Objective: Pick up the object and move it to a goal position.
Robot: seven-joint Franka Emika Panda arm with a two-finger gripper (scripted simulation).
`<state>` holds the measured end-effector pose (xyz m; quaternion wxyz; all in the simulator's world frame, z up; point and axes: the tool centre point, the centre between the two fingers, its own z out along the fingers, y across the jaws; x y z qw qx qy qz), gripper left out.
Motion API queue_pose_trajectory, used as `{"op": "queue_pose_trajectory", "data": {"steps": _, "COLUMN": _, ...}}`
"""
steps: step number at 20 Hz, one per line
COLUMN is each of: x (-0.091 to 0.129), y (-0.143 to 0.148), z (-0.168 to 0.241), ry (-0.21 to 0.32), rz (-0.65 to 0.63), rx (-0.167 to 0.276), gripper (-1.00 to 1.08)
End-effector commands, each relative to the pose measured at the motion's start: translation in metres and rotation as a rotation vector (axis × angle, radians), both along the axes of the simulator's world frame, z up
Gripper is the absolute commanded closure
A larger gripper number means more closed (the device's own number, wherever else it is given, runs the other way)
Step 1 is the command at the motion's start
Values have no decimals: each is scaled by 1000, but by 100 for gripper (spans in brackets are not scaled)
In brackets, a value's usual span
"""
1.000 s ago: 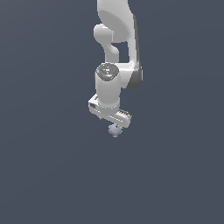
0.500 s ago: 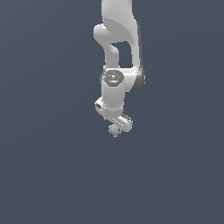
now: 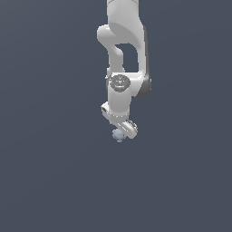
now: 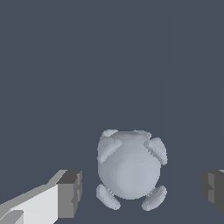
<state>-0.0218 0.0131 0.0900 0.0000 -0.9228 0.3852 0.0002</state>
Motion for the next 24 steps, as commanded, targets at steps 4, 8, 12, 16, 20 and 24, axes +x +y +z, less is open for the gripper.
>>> {"op": "queue_pose_trajectory", "data": {"steps": 4, "x": 0, "y": 0, "z": -2, "ry": 0, "rz": -3, "rx": 0, "gripper": -92}}
{"op": "queue_pose_trajectory", "data": {"steps": 8, "x": 0, "y": 0, "z": -12, "ry": 0, "rz": -4, "rx": 0, "gripper": -92}}
{"op": "queue_pose_trajectory", "data": {"steps": 12, "x": -1, "y": 0, "z": -32, "ry": 0, "rz": -6, "rx": 0, "gripper": -92}}
{"op": "queue_pose_trajectory", "data": {"steps": 16, "x": -1, "y": 0, "z": -47, "ry": 0, "rz": -7, "rx": 0, "gripper": -92}}
{"op": "queue_pose_trajectory", "data": {"steps": 20, "x": 0, "y": 0, "z": -51, "ry": 0, "rz": -7, "rx": 0, "gripper": -92}}
{"op": "queue_pose_trajectory", "data": {"steps": 24, "x": 0, "y": 0, "z": -51, "ry": 0, "rz": -7, "rx": 0, "gripper": 108}}
